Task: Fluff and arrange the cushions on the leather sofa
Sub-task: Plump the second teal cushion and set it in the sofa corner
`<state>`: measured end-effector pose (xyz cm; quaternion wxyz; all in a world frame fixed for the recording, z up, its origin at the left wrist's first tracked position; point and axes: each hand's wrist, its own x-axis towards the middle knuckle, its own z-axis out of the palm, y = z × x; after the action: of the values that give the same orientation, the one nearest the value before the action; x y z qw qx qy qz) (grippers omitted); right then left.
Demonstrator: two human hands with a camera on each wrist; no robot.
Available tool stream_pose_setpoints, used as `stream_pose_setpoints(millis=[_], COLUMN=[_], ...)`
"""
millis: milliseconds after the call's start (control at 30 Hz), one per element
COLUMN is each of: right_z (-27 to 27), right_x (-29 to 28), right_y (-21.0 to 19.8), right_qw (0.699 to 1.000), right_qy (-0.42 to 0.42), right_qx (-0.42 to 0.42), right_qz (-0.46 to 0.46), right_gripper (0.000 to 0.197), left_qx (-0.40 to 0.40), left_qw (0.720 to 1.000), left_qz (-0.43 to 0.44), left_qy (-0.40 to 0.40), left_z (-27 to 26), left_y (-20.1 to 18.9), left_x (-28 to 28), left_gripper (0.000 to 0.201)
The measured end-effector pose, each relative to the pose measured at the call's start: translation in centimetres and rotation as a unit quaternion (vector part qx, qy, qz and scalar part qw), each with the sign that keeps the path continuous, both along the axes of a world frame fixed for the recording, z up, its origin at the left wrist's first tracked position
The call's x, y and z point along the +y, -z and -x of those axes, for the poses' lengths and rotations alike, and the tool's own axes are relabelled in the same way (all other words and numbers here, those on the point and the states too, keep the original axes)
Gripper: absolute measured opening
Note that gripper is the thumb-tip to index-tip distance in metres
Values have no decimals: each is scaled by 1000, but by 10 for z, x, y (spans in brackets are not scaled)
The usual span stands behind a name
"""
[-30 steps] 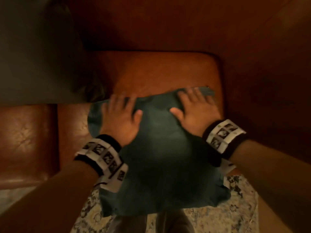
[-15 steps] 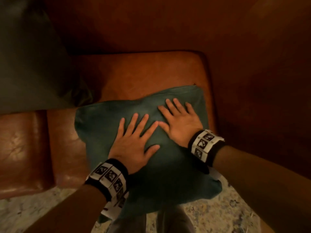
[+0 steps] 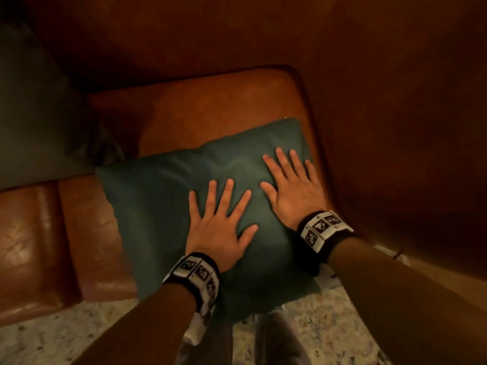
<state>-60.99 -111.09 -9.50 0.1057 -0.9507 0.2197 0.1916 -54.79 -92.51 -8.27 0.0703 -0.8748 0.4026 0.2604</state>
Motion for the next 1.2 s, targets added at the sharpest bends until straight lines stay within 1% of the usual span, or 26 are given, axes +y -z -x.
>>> stream_pose_setpoints(millis=[67,133,200,267,333,367,400,467,533,567,600,633,667,733,767,800,833,867,900,967,1000,1033,1100,1133,1167,1200], right_z=[5,14,19,23,38,51,65,104,146,164,175,178,176,159,152,154,162,176,195,227,239,246,242,232,217,200], right_x=[-11,-22,-16,8,31,36,35,33,34,36,40,45,50,62,70,76,79,79,76,67,62,57,52,52,54,58], right_y=[6,1,-9,-17,-14,-10,-5,7,13,10,6,-1,-8,-19,-20,-16,-11,-3,1,-3,-6,-11,-22,-24,-28,-30], right_qw=[999,988,973,979,986,985,979,947,897,872,860,862,878,917,932,942,944,937,924,884,868,865,882,892,901,914], right_qy=[43,141,212,183,144,152,184,298,403,442,466,475,459,372,330,306,304,315,331,368,401,428,448,431,398,352], right_qx=[3,11,-17,-49,-57,-50,-43,-1,94,120,111,71,11,-92,-100,-73,-22,32,101,226,234,208,65,-17,-78,-95], right_qz=[-20,-64,-87,-70,-59,-63,-76,-118,-157,-173,-177,-162,-137,-109,-110,-119,-130,-146,-160,-181,-176,-159,-128,-134,-153,-179], right_gripper=[61,61,63,67,71,71,69,66,68,67,63,58,55,61,67,72,75,75,70,60,58,57,59,65,74,83], left_qx=[-13,-22,-24,-26,-27,-27,-27,-23,-24,-26,-27,-28,-28,-29,-32,-34,-34,-35,-38,-44,-45,-43,-42,-40,-38,-36], left_qw=[1000,1000,1000,1000,999,999,999,999,999,999,999,999,999,999,999,999,999,999,999,999,999,999,999,999,999,999], left_qz=[3,11,13,13,12,13,18,19,23,24,22,21,21,23,23,23,24,26,28,27,26,29,35,33,31,32], left_qy=[11,11,5,7,13,15,15,14,14,14,15,16,14,10,11,13,14,14,14,11,7,5,2,1,1,0], left_z=[1,3,-1,-4,-4,-3,-3,-3,-3,-4,-6,-8,-10,-12,-11,-9,-5,-2,1,2,0,-2,-7,-8,-8,-8], left_y=[4,6,9,10,8,7,7,3,0,-1,-3,-3,-2,-1,-1,-1,-3,-3,-5,-6,-6,-6,-4,-4,-3,-4], left_x=[-5,-3,0,2,5,8,10,13,16,17,18,18,18,17,16,17,18,19,21,23,23,23,21,20,20,21], left_gripper=[71,71,71,72,73,73,73,72,72,71,71,71,71,70,70,71,71,71,71,71,71,72,72,71,71,71])
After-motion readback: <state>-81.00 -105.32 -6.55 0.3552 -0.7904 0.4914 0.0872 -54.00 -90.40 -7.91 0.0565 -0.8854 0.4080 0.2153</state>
